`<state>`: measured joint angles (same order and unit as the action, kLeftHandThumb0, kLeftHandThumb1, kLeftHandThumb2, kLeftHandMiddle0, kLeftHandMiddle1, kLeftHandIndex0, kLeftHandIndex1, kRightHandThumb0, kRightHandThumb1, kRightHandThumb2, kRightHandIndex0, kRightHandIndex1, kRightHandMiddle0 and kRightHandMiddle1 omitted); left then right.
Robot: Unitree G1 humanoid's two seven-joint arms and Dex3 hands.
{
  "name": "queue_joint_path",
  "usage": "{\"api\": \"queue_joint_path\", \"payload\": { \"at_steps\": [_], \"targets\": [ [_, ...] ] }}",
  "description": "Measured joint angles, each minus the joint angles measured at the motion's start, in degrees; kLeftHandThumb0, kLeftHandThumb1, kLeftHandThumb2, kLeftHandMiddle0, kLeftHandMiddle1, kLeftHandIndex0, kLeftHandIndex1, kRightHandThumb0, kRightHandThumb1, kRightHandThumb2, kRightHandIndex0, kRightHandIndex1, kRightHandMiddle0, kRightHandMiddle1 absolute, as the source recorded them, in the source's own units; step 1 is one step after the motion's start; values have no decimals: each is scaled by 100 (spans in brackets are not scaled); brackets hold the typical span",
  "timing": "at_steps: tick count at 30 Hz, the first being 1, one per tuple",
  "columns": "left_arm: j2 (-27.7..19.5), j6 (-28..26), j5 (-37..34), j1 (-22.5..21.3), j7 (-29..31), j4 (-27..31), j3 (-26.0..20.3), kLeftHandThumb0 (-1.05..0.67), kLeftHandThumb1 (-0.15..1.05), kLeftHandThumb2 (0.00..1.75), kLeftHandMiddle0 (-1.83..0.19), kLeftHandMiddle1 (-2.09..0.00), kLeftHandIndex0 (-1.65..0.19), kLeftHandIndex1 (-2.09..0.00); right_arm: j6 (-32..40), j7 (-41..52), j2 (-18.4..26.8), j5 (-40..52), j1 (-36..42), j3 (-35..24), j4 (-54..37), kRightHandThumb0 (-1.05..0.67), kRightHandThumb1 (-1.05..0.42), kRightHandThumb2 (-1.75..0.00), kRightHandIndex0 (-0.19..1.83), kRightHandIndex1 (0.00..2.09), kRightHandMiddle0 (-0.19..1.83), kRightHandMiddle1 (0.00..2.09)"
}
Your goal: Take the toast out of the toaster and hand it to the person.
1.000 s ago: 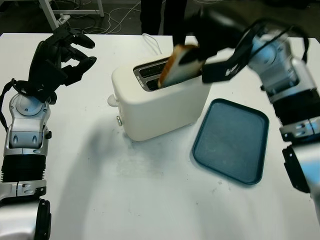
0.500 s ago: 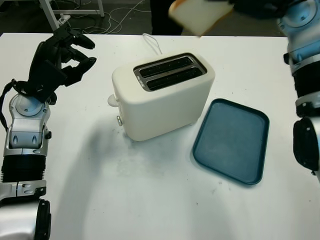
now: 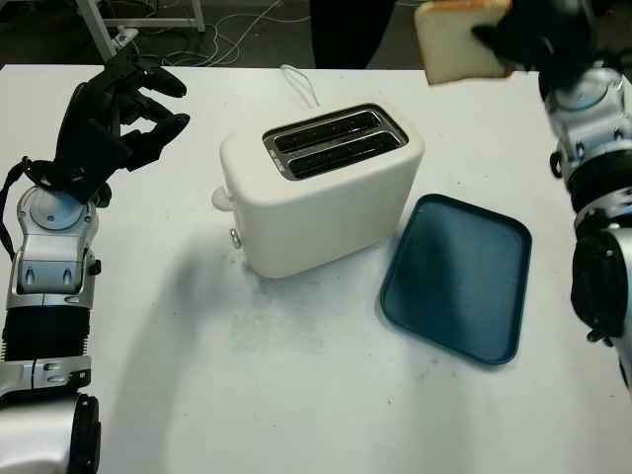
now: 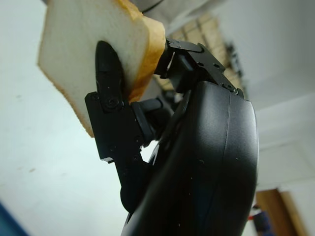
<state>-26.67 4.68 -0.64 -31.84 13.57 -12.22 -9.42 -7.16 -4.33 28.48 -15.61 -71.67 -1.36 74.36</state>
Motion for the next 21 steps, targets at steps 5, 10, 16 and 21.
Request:
{"api": "queue_joint_path", "payload": {
  "at_steps": [5,10,16,21],
  "targets": [
    [0,59,1,0,0,-65,0,-105,92,20,-32,-147,-31,-138,233,-73,-190,326,98,-243,38,-10,-92,-35,59,175,28,150],
    [0,81,-1,0,9,-90,-2,-105,92,19,-33,-147,-32,-138,260,54,-370,595,296,-460,58,-5,-92,-42,51,175,18,173],
    [0,82,-1,0,15,-98,-3,-105,92,19,-33,-147,-32,-137,261,230,-520,903,399,-747,75,-7,-92,-42,53,175,18,175],
    [0,82,-5,0,19,-98,-19,-105,92,18,-33,-148,-32,-138,259,258,-559,987,418,-833,74,-8,-92,-41,54,175,21,175]
  ]
}}
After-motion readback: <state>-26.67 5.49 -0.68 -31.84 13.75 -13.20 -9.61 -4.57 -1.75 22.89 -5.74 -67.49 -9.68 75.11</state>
